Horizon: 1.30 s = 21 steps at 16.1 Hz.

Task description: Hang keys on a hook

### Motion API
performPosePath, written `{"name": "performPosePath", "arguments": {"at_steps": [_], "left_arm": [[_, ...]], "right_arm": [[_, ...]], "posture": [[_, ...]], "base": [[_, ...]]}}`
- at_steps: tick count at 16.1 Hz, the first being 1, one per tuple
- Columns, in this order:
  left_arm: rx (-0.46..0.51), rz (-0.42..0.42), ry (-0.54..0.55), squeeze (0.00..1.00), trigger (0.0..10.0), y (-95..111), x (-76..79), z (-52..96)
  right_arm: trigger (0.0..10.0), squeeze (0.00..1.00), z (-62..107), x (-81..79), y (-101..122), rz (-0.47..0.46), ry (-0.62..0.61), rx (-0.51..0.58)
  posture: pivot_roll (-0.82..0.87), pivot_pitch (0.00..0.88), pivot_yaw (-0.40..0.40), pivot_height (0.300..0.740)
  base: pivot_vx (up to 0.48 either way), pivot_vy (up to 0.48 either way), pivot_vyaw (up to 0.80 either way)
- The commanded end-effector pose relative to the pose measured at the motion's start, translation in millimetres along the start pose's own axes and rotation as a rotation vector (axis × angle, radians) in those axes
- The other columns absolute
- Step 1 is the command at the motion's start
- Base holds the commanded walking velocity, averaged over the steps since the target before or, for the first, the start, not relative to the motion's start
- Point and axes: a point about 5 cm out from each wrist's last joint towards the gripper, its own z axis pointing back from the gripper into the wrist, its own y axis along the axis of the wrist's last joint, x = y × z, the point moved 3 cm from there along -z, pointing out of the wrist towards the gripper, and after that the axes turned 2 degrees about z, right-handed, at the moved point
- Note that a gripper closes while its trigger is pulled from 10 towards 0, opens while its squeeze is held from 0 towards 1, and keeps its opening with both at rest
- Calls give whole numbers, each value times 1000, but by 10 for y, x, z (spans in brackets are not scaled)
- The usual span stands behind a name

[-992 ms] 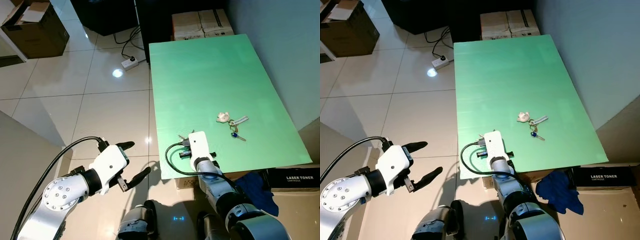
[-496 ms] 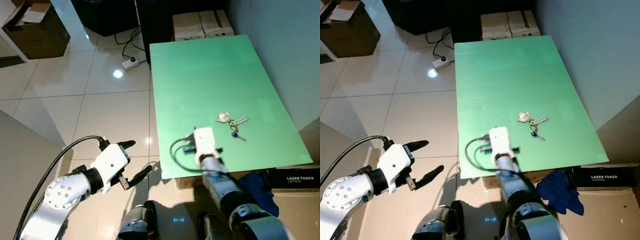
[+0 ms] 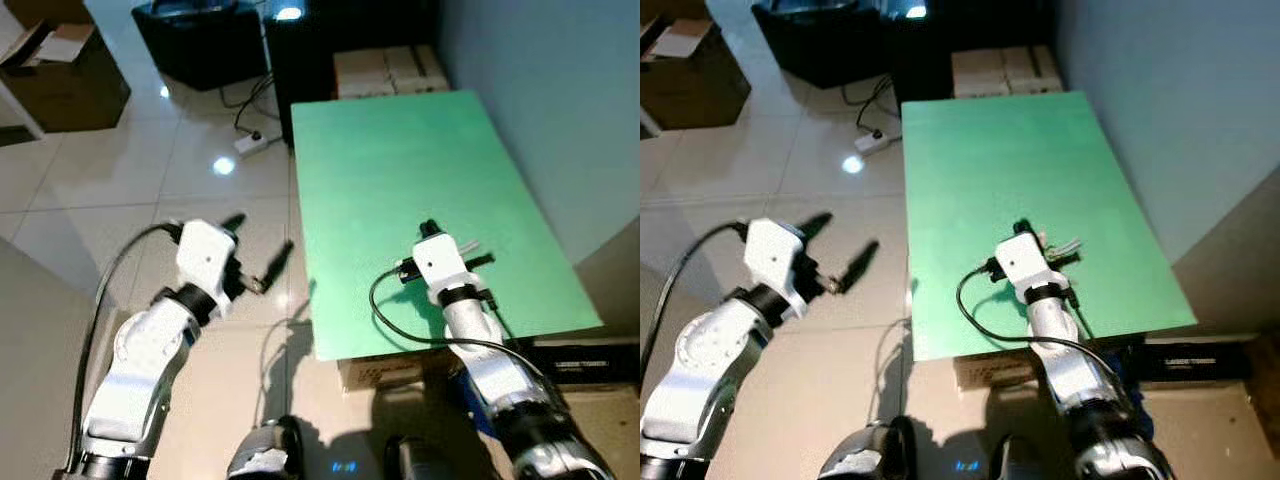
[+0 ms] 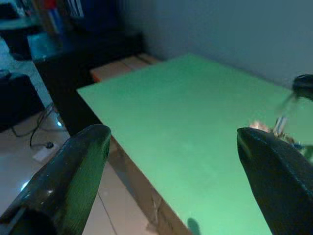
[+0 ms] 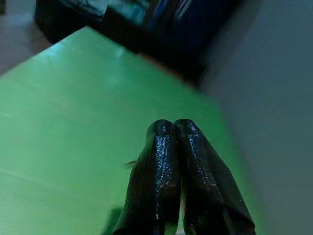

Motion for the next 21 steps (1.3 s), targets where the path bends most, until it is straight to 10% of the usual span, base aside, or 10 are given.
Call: {"name": "performPosePath", "arguments": {"at_steps": [1, 6, 12, 13, 16, 18, 21], "left_arm": [[-13, 13, 12, 0, 10000, -48, -26, 27], [-7, 37, -30, 0, 10000, -82, 59, -82], [-3, 43, -51, 0, 10000, -102, 75, -132], [-2, 32, -51, 0, 10000, -121, 84, -137], [4, 24, -40, 0, 10000, -141, 113, -129], [11, 30, -47, 0, 10000, -138, 137, -115], [33, 40, -61, 0, 10000, -84, 149, -128]], "right_arm": [[0, 0, 20, -18, 50, 59, -1, 13], [0, 0, 49, 128, 258, 338, -93, 51], [0, 0, 93, 190, 288, 363, -125, 37], [0, 0, 117, 133, 283, 218, -104, 32], [10000, 0, 171, 74, 250, -411, -67, -14], [10000, 0, 236, 180, 343, -860, 5, 47], [10000, 0, 375, 416, 542, -1113, 184, 216]], "posture": [[-50, 108, 80, 740], [-71, 87, 102, 740], [-92, 73, 115, 740], [-101, 66, 111, 740], [-110, 52, 109, 740], [-116, 46, 112, 740], [-116, 66, 117, 740]], "base": [[0, 0, 0], [0, 0, 0], [0, 0, 0], [0, 0, 0], [0, 0, 0], [0, 0, 0], [0, 0, 0]]}}
